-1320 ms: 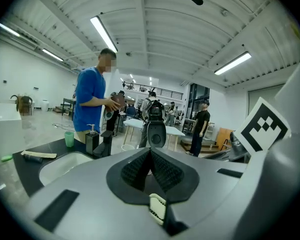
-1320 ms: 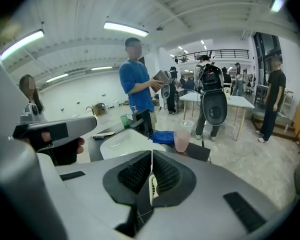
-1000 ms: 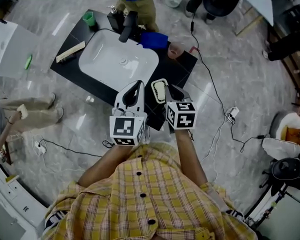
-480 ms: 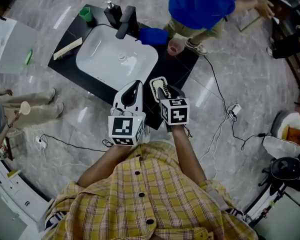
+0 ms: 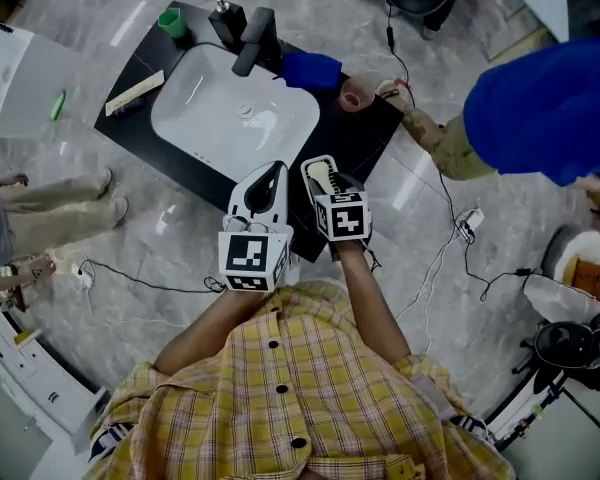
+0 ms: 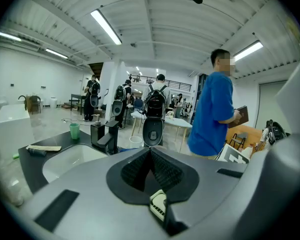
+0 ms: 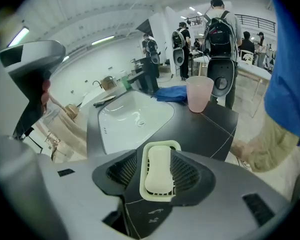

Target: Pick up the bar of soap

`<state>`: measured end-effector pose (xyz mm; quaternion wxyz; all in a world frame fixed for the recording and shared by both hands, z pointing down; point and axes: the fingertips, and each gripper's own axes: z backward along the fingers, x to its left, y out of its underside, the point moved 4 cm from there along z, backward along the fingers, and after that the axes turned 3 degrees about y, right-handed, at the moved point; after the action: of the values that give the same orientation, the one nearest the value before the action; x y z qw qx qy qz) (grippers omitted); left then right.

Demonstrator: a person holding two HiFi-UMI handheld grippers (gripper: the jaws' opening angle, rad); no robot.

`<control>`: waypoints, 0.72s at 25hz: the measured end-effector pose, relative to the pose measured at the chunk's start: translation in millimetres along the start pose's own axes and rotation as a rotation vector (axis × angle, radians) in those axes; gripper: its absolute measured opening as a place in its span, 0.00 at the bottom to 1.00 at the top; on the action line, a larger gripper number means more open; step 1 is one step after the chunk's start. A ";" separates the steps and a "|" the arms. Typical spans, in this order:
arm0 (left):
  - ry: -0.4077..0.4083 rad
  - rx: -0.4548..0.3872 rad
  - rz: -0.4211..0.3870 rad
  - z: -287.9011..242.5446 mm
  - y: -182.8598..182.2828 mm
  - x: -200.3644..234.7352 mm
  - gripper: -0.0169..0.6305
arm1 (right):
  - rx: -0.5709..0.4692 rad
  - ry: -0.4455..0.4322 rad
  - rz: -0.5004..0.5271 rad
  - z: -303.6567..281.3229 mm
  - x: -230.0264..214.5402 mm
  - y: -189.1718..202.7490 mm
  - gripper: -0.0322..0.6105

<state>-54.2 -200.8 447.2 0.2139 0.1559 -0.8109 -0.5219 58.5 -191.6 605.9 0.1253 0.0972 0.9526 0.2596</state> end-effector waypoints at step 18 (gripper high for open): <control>-0.020 0.019 0.018 -13.8 3.9 10.1 0.04 | 0.143 0.045 0.012 -41.8 -9.5 18.5 0.38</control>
<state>-56.0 -214.8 457.7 0.2090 0.1454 -0.8194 -0.5135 57.7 -198.0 652.1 0.0949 0.1057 0.9707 0.1940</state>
